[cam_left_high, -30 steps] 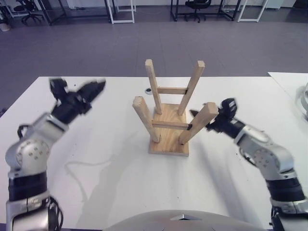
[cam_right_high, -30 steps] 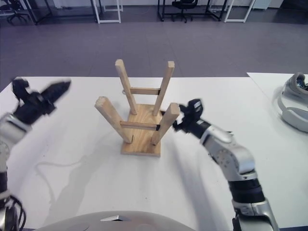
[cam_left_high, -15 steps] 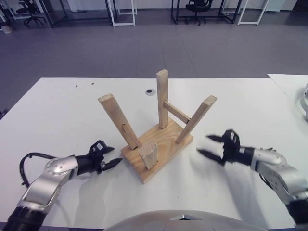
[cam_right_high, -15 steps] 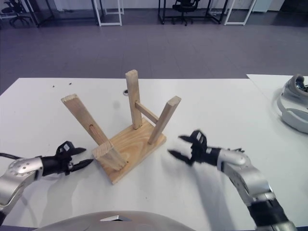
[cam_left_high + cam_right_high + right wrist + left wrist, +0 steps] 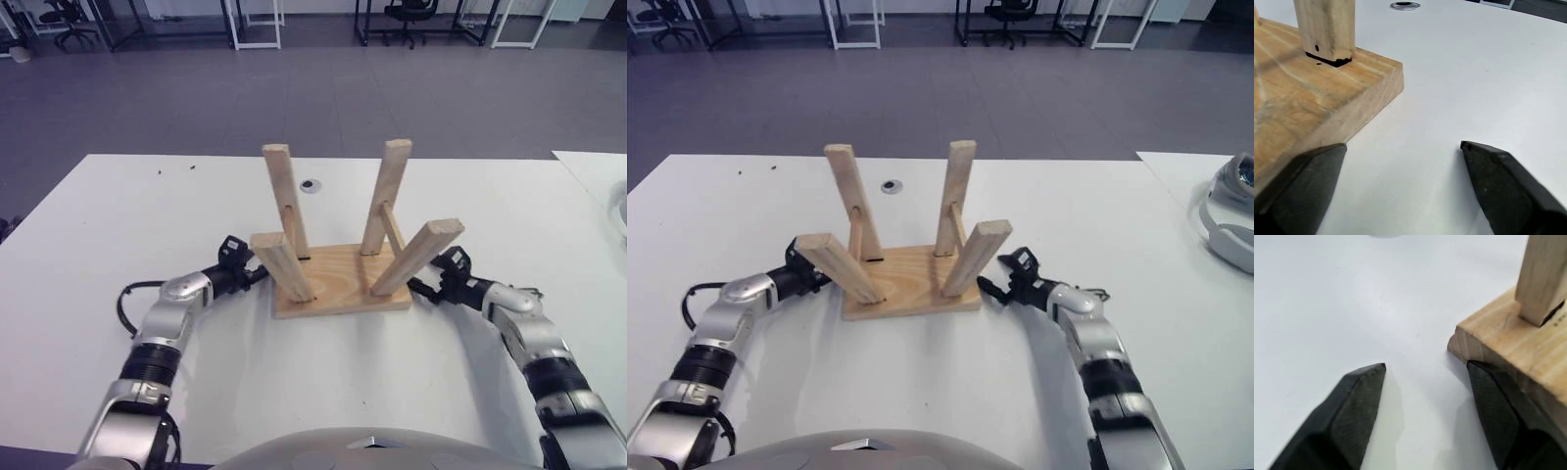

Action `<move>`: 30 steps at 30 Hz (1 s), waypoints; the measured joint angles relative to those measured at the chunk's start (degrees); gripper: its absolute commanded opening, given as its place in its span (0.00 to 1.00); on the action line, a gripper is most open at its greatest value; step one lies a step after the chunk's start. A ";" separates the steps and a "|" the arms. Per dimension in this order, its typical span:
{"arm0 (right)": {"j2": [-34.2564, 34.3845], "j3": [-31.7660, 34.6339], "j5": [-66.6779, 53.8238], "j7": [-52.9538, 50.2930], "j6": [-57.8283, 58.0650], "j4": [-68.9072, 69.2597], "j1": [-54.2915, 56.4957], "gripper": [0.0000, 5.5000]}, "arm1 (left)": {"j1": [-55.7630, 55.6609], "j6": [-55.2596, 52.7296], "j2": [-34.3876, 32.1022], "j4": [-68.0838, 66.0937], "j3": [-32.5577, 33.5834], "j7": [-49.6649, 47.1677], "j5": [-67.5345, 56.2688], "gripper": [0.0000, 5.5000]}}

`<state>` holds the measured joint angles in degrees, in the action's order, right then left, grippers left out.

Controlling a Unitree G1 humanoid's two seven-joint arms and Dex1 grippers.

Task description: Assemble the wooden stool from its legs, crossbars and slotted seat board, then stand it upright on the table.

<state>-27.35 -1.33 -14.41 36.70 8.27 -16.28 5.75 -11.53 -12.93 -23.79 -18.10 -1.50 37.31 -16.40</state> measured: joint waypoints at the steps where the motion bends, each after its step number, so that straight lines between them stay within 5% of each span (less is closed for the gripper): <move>1: 0.69 1.34 0.54 -3.04 0.84 2.85 -2.08 0.79 | 2.00 0.76 -0.20 1.31 1.70 -0.14 -0.59 0.56; 7: 1.76 5.11 1.63 -11.74 6.62 20.19 -16.13 0.79 | 23.71 -0.65 -2.41 21.90 7.34 -6.84 1.30 0.56; 11: 4.61 1.06 2.84 -12.77 9.10 24.34 -16.97 0.79 | 26.76 -3.27 4.24 30.36 -1.23 -11.89 4.01 0.56; 18: 4.82 0.11 2.20 -13.36 18.45 35.05 -18.30 0.79 | 27.21 -16.15 5.22 39.94 -0.58 -19.16 4.56 0.56; 26: -4.47 14.88 -17.66 -13.11 41.81 57.07 -16.84 0.79 | 22.78 -31.18 2.70 60.45 11.23 -20.24 -10.66 0.56; 30: -11.64 19.14 -23.91 -9.40 48.13 59.55 -17.31 0.79 | 24.60 -34.05 -6.79 65.47 15.33 -13.87 -15.22 0.56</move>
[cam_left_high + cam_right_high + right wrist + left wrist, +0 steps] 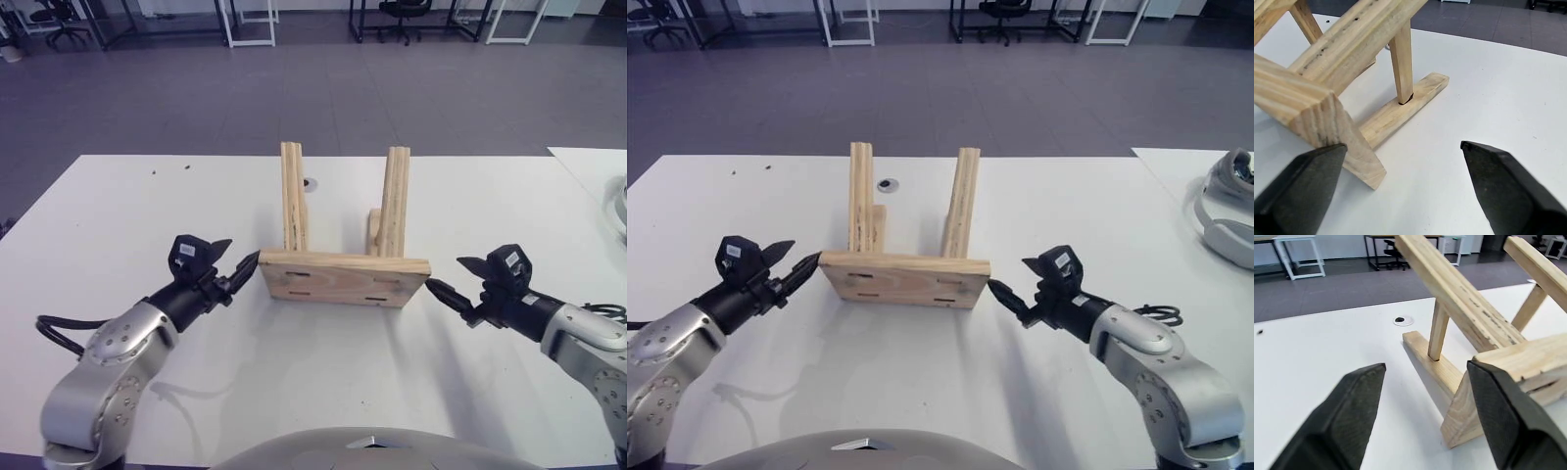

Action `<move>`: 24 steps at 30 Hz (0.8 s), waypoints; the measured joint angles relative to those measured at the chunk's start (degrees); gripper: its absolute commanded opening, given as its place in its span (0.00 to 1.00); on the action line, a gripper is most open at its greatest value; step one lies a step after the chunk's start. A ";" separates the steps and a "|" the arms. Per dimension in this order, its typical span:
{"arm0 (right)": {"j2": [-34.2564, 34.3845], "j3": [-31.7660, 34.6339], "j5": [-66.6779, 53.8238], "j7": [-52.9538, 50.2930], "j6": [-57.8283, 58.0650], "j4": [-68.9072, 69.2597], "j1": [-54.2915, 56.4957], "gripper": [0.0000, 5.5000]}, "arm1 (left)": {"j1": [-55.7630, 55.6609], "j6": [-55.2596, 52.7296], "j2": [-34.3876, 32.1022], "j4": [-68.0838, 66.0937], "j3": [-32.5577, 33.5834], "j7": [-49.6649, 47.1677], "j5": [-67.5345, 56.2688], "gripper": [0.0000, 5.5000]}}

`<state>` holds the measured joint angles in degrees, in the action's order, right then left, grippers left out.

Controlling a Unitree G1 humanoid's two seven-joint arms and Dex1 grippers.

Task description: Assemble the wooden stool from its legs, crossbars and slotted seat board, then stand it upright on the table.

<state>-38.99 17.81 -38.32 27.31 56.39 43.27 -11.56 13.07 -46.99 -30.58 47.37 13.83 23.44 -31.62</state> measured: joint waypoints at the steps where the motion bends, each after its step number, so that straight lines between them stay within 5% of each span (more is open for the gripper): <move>1: -1.18 0.00 0.23 1.16 -0.45 0.10 -0.60 0.79 | 1.93 1.66 -2.22 -0.30 -0.02 2.66 0.76 0.56; 8: -18.81 -5.08 13.22 21.00 -16.91 -10.47 -9.22 0.79 | 10.11 23.46 -24.74 -19.88 -4.16 20.73 21.23 0.56; 16: -12.04 -24.98 19.67 30.00 -27.75 -22.86 12.76 0.79 | -15.77 26.54 -19.52 -30.19 -20.27 38.32 14.52 0.56; 24: -9.28 -28.56 20.27 32.25 -28.36 -24.06 17.10 0.52 | -19.82 27.66 -18.60 -31.78 -22.61 44.38 13.21 0.30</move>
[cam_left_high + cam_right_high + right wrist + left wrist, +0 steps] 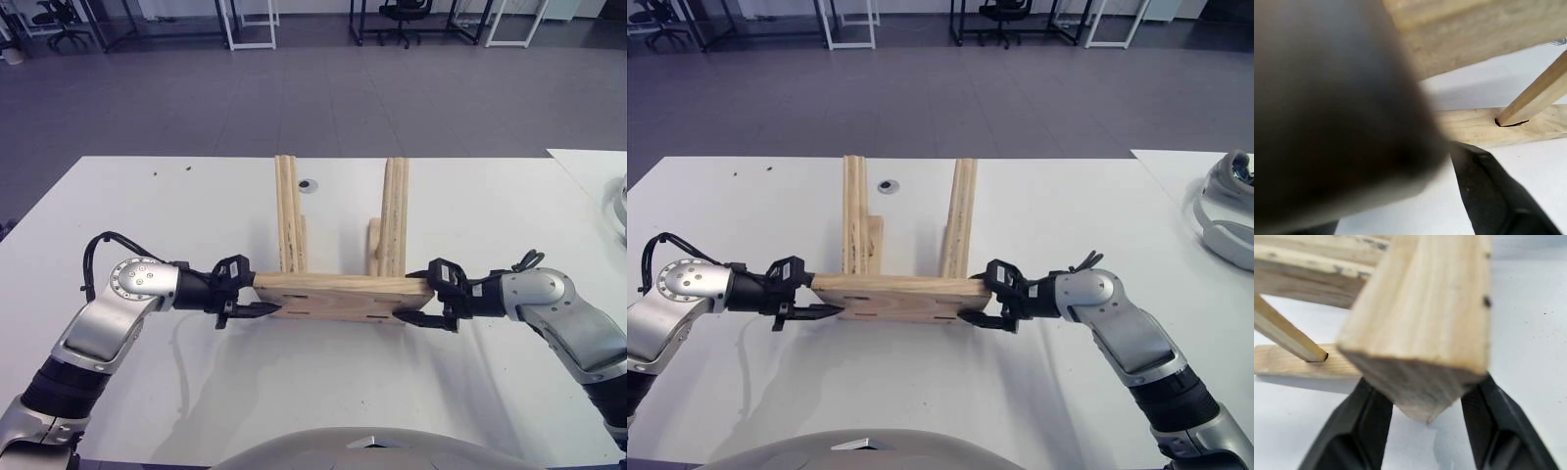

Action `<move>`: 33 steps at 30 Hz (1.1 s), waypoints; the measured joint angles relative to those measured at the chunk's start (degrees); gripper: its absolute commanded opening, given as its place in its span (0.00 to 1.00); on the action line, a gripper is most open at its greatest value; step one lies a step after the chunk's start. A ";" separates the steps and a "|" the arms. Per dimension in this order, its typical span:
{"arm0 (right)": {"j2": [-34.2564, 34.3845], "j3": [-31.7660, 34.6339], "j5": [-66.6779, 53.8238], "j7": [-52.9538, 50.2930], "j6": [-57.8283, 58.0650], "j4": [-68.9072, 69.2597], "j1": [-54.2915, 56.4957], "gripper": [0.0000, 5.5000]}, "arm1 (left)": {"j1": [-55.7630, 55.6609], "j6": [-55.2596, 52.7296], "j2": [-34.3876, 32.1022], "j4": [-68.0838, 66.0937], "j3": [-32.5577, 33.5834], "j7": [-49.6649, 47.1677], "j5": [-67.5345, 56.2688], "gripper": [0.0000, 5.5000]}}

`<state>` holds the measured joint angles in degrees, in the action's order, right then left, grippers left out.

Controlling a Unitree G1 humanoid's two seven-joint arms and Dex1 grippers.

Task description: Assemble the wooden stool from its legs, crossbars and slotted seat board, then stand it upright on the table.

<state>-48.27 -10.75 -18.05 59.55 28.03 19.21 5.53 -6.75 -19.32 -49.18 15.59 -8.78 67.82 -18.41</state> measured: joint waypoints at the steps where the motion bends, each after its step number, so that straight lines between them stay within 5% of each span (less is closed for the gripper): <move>1: -0.06 -0.01 -0.07 0.47 0.00 0.13 0.00 0.48 | -0.19 0.23 -0.09 -0.20 -0.08 0.73 0.16 0.28; 9: -0.85 0.32 -0.92 4.62 1.02 0.16 0.35 0.31 | -1.36 1.96 -0.25 -0.86 -1.06 3.29 0.97 0.26; 17: -7.29 6.91 -28.74 16.44 32.40 -6.96 23.05 0.31 | -15.66 -29.11 -11.50 -2.11 8.07 7.90 -33.16 0.26; 21: -11.23 -0.81 -42.85 21.79 46.73 -18.85 36.53 0.26 | -20.33 -39.92 -16.75 -10.52 6.52 4.65 -56.05 0.24; 26: -17.80 -19.65 -61.14 22.30 58.37 -27.96 54.62 0.25 | -26.00 -56.75 -22.31 -18.70 2.09 -2.98 -77.73 0.24; 31: -20.37 -35.21 -74.53 18.84 61.11 -32.16 61.65 0.25 | -28.08 -65.78 -22.60 -24.09 -1.29 -7.81 -85.08 0.24; 33: -21.36 -40.44 -80.28 16.40 61.49 -33.19 62.19 0.35 | -27.92 -67.14 -22.57 -24.56 -2.23 -10.70 -87.76 0.24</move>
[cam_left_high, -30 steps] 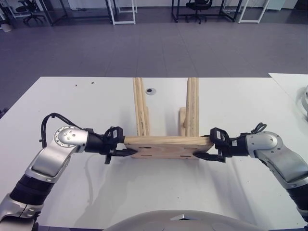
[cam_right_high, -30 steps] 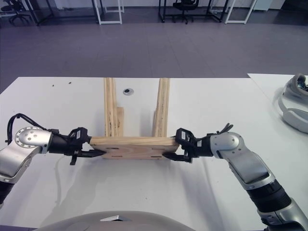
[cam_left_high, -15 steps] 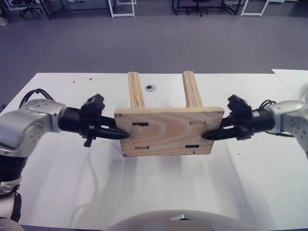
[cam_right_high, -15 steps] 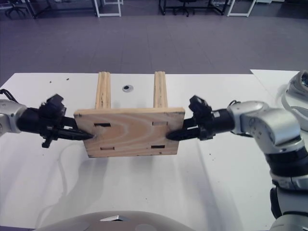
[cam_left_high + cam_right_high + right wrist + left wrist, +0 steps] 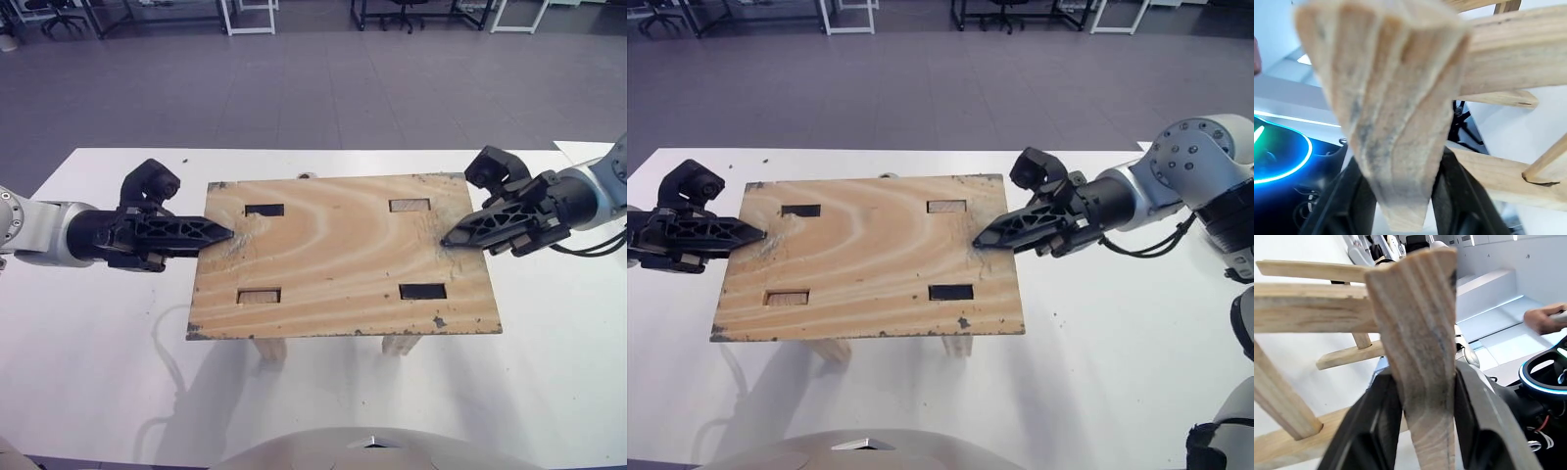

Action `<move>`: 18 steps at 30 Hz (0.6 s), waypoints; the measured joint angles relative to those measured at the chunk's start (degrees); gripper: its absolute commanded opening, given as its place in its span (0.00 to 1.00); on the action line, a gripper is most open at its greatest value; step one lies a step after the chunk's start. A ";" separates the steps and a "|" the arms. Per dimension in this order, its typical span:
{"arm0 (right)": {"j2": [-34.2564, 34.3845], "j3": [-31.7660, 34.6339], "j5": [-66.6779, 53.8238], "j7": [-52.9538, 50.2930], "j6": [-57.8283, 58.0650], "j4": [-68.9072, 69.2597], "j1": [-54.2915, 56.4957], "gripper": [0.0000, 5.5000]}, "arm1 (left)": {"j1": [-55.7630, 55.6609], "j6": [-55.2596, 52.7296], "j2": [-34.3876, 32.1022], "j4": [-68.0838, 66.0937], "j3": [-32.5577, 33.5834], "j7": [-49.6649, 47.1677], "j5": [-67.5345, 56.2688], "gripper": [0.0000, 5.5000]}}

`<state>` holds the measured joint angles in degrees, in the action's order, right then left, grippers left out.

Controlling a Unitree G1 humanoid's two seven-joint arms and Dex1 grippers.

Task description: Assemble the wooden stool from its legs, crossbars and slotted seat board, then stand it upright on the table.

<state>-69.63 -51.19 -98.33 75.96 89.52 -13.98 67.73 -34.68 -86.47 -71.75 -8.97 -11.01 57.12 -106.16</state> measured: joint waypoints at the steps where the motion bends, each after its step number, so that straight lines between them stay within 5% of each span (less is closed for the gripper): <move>1: -0.23 -1.55 -2.66 -1.07 0.54 -1.18 -0.07 0.37 | 0.09 0.62 0.28 0.19 0.03 -2.70 -1.81 0.29; 4: -0.65 -2.61 -11.92 -5.47 2.46 -4.94 -2.55 0.49 | 0.63 6.78 5.14 1.26 2.13 -15.90 -6.01 0.40; 8: -1.40 3.95 -12.60 -12.09 2.35 -8.85 -10.95 0.63 | 5.41 9.26 8.65 3.41 8.71 -25.83 -6.15 0.52; 15: -3.62 26.93 -14.31 -27.93 -10.26 -7.25 -34.71 0.89 | 20.72 13.37 12.82 7.54 25.30 -34.85 -6.41 0.77; 18: -3.09 41.65 -14.03 -36.94 -21.35 -4.33 -46.72 0.97 | 25.12 17.32 13.02 6.62 32.03 -38.49 -6.35 0.83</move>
<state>-72.72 -9.54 -112.35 39.01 68.18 -18.31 21.00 -9.56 -69.15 -58.73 -2.35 21.03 18.63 -112.51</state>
